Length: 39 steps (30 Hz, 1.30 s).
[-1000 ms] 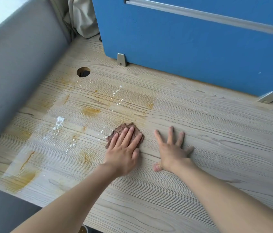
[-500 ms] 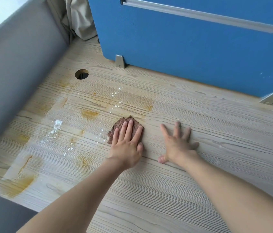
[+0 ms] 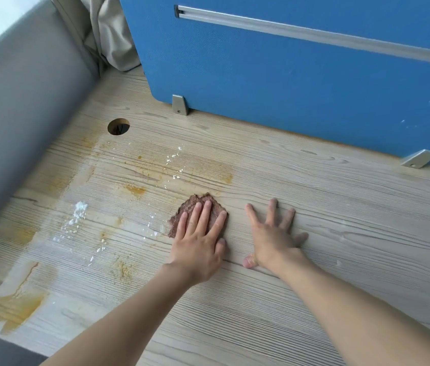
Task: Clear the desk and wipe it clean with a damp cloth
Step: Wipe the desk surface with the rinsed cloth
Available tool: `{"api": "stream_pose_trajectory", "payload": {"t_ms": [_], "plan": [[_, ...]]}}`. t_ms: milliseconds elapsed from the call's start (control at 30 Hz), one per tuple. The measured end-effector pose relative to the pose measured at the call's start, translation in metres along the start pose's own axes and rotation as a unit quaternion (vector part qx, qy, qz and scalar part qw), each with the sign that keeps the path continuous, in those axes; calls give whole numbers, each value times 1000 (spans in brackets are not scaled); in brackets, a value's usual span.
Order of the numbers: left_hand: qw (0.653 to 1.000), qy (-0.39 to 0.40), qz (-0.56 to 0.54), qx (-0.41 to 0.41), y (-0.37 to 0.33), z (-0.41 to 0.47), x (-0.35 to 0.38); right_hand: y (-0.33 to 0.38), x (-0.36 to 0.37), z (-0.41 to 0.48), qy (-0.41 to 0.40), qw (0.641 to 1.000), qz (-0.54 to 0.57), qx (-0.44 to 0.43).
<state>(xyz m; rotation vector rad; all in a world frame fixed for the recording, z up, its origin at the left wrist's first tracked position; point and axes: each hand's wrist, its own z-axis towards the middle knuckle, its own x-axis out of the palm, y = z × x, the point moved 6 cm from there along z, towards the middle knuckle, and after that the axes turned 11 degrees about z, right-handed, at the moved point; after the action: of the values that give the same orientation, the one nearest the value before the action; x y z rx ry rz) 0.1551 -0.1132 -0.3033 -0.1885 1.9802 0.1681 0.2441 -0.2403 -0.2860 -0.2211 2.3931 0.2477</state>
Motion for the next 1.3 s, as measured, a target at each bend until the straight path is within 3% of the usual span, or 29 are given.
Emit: {"api": "stream_pose_trajectory", "payload": {"t_ms": [133,267,500,667,833,1033,1300], "plan": [[1000,-10,-14,9,8,7,-4,-1,-1,1,2,1000,1,1],[998,-11,-23,-50,13,26,-11,-3,1,1,-4,1000,-4,1],[1000,3,-13,5,11,20,-12,0,-33,11,-42,999,-25,-22],[998,-4,-28,-50,12,38,-16,-1,-34,26,-14,1000,1,4],[1000,6,-4,15,4,23,-12,0,-33,26,-12,1000,8,3],[999,-7,-28,-38,12,59,-27,-1,-31,30,-8,1000,14,8],[1000,-21,0,19,3,51,-20,-1,-33,32,2,1000,13,8]]}}
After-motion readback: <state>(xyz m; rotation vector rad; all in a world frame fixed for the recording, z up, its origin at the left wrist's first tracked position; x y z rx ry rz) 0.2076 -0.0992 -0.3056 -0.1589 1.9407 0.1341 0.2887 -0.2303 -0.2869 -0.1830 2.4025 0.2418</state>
